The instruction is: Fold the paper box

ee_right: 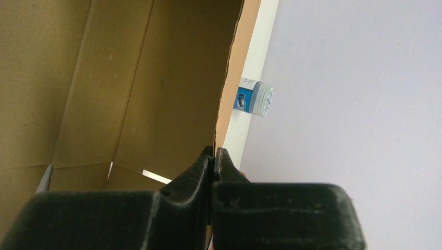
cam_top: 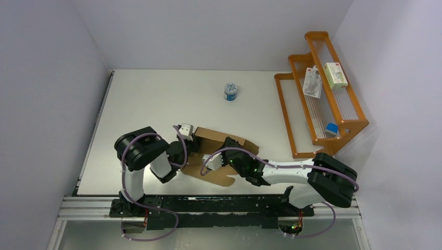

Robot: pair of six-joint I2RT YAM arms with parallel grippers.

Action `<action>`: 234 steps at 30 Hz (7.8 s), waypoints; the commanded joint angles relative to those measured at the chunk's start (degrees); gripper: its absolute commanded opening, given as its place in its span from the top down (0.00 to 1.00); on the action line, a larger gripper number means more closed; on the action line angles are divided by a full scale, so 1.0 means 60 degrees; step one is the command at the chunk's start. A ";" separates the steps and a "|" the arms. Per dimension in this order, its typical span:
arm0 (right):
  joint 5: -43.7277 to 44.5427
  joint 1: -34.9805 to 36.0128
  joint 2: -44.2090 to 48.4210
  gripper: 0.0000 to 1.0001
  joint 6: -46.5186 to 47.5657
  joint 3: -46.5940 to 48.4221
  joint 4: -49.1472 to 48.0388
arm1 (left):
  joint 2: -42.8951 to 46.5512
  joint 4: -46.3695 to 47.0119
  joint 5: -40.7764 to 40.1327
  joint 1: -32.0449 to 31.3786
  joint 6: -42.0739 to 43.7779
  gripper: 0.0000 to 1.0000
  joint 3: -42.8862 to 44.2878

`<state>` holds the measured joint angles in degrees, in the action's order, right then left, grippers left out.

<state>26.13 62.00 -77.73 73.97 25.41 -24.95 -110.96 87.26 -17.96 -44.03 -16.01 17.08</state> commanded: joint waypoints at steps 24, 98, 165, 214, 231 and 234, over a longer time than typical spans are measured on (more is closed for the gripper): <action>-0.0494 0.0044 -0.0113 1.00 -0.0774 0.0362 0.1409 | 0.0280 0.2946 -0.7042 -0.1443 0.0977 0.95 -0.0166; 0.0044 -0.2856 0.3956 0.43 -1.3000 0.1497 0.4918 | 0.6368 -1.1721 0.1935 0.1903 -0.1785 0.18 0.2943; -0.1929 -0.4401 0.2240 0.32 -1.5332 0.1029 0.2546 | 0.7356 -1.2738 0.1916 0.2183 -0.2860 0.20 0.1439; -0.6010 -0.4690 0.1347 0.92 -1.5205 0.0526 0.1507 | 0.5918 -1.4109 -0.2460 -0.4336 -0.0891 0.18 0.3883; -0.6230 -0.4512 0.1703 0.92 -1.5404 0.0780 0.2347 | 0.3693 -1.3326 -0.3570 -0.4366 0.1539 0.19 0.4845; -0.6243 -0.4499 0.1720 0.92 -1.5405 0.0819 0.2371 | 0.3340 -1.3372 -0.3483 -0.4483 0.1611 0.20 0.4948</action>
<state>-10.81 34.63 -68.66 -17.85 28.38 -11.25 -88.86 5.58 -38.41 -69.97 -8.45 44.60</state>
